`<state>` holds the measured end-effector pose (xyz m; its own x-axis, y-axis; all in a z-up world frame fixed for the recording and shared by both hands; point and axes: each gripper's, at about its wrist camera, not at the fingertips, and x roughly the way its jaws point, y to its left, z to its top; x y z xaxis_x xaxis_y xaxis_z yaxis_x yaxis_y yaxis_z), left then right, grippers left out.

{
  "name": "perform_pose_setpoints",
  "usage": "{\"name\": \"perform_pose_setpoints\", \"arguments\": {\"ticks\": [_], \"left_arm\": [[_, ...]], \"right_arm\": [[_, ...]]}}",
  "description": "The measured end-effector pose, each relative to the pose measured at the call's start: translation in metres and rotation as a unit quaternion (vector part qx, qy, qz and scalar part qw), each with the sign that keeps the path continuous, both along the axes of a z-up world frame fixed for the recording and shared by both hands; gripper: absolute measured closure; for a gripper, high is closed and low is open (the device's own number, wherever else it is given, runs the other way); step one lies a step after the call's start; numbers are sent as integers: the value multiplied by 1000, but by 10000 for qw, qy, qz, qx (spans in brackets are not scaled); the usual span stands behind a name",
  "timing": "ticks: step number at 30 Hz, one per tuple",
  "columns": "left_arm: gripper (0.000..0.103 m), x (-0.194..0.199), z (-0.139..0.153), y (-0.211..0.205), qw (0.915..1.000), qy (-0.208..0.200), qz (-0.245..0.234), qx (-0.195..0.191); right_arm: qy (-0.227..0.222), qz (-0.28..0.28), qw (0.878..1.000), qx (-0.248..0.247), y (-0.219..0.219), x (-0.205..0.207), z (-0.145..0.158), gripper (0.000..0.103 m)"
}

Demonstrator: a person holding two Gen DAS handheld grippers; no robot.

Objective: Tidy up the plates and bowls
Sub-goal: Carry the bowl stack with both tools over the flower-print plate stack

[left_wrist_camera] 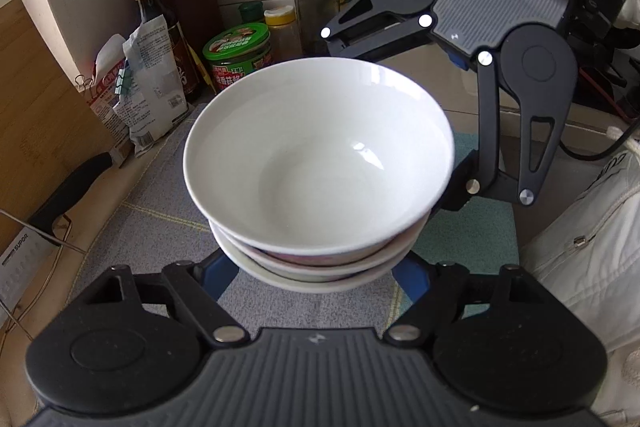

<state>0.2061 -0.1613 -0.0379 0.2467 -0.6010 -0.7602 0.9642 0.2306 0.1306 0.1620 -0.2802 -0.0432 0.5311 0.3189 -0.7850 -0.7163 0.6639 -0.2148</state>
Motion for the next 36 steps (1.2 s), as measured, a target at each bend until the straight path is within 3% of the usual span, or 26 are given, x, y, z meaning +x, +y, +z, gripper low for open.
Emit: {"name": "perform_pose_setpoints", "arguments": {"ticks": [16,36], "left_arm": [[21,37,-17,-58,9997,27,-226,-37],[21,50,-30,-74,9996,196,-220,21]], "right_arm": [[-26,-520,9986,-75,-56,22,-9,19],[189,-668,9975,-133,-68,33,-21,19]]}}
